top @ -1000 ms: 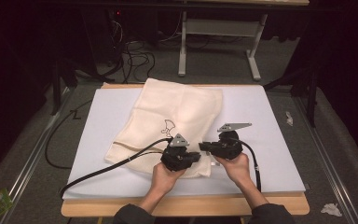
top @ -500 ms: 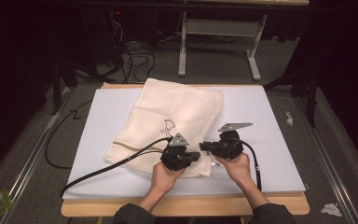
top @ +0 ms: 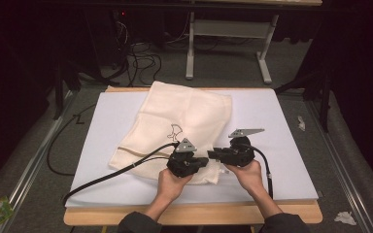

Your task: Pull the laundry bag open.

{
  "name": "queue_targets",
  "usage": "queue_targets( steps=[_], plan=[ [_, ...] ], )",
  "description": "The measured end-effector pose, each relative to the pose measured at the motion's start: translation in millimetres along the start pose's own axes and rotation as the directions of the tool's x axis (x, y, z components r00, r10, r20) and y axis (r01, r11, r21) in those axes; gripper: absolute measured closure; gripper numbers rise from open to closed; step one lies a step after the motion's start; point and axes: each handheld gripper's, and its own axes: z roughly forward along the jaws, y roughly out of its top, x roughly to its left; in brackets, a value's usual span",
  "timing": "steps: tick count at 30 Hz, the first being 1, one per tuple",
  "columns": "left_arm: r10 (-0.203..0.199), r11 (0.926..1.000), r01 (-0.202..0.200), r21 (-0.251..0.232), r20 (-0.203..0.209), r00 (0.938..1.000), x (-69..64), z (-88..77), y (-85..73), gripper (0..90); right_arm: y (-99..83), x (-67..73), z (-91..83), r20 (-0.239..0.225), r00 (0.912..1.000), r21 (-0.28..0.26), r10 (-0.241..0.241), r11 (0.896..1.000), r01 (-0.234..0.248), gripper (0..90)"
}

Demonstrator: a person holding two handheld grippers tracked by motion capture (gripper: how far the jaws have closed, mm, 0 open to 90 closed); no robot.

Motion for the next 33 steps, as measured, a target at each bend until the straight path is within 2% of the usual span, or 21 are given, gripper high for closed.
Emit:
queue_targets(
  steps=[8, 11, 13, 23, 25, 26, 29, 33],
  plan=[
    [-0.008, 1.0, 0.008, -0.001, -0.007, 0.9999, 0.8, 0.4, 0.7, 87.3, -7.3, -1.3, -2.6, -0.011, 0.9999, 0.014, 0.01, 1.0, -0.01, 72.7],
    [-0.01, 1.0, 0.01, 0.001, -0.011, 0.9999, 0.7, 1.0, 0.3, 87.3, -9.1, -2.1, -3.5, -0.018, 0.9998, 0.018, 0.012, 1.0, -0.012, 75.9],
    [-0.011, 0.9999, 0.012, 0.003, -0.016, 0.9998, 0.8, 1.3, 0.2, 87.3, -9.5, -0.6, -3.9, -0.016, 0.9999, 0.018, 0.003, 1.0, -0.003, 82.3],
    [-0.007, 0.9997, 0.008, 0.023, -0.033, 0.9994, 0.8, -0.4, 0.5, 87.3, -8.8, 3.0, -1.6, -0.004, 0.9996, 0.033, -0.028, 0.999, 0.028, 85.6],
    [-0.005, 0.9996, 0.006, 0.027, -0.041, 0.9991, 0.5, -0.6, 0.3, 87.4, -8.9, 3.8, -1.4, -0.001, 0.9996, 0.039, -0.029, 0.999, 0.029, 85.8],
    [0.005, 0.9994, -0.003, 0.034, -0.065, 0.9979, 0.6, -1.4, 0.1, 87.4, -8.9, 3.8, -1.3, 0.0, 0.9995, 0.041, -0.032, 0.999, 0.032, 86.0],
    [0.019, 0.999, -0.015, 0.042, -0.084, 0.9963, 1.2, -4.2, 0.7, 87.4, -9.7, 2.4, -3.1, 0.014, 0.9993, 0.046, -0.035, 0.998, 0.035, 86.3],
    [0.023, 0.9988, -0.02, 0.044, -0.087, 0.9959, 0.7, -5.4, 1.0, 87.4, -9.3, 2.8, -3.9, 0.013, 0.9991, 0.044, -0.039, 0.998, 0.039, 86.4]
  ],
)
